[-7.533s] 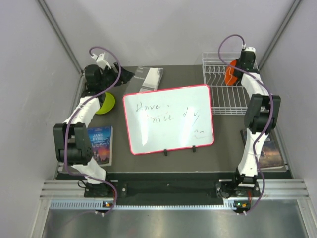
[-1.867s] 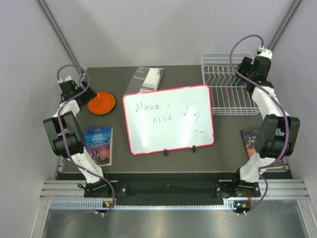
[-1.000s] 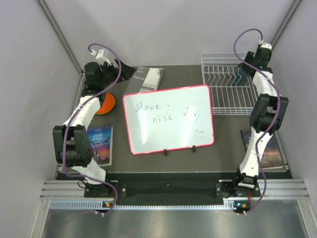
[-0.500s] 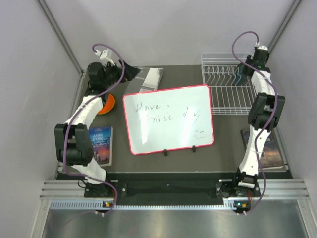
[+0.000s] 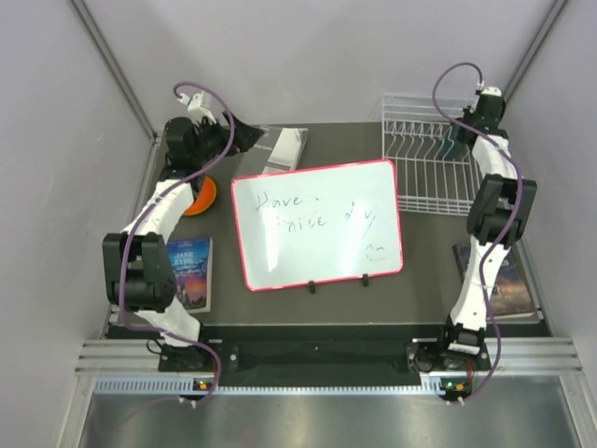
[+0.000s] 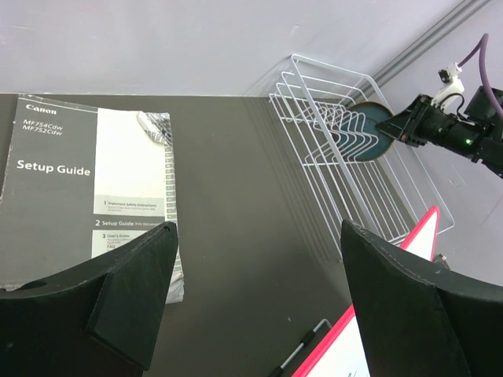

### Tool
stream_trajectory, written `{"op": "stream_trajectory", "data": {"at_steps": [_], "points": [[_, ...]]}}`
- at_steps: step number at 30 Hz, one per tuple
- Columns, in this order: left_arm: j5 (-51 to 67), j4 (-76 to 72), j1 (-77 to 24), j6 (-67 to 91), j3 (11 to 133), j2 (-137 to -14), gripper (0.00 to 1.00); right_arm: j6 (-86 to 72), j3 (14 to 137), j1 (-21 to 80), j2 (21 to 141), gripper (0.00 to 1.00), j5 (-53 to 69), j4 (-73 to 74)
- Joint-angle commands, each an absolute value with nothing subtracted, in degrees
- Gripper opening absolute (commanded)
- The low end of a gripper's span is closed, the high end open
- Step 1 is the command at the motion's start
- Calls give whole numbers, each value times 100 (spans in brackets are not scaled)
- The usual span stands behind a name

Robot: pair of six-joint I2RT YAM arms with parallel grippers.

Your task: Unload the plates from the dish rack

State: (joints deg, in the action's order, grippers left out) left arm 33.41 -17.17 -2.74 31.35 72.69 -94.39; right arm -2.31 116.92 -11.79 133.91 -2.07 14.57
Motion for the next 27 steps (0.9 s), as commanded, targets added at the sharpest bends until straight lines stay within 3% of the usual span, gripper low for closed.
{"op": "stream_trajectory", "data": {"at_steps": [1, 8, 15, 21, 27], "points": [[3357, -1995, -299, 3050, 7453, -9492, 88, -212, 11444, -1055, 12719, 0, -561, 853], [3278, -1978, -299, 3032, 7453, -9475, 88, 351, 11040, -774, 11892, 0, -1581, 36], [3305, -2021, -299, 3050, 7453, -9527, 88, 555, 10530, -642, 11155, 0, -1828, -334], [3542, -2530, -299, 3400, 7663, -9676, 89, -637, 9731, -633, 9908, 0, -600, -246], [4078, -3453, -378, 4322, 8146, -10440, 89, -1992, 8914, -396, 9432, 0, 1273, -727]]}}
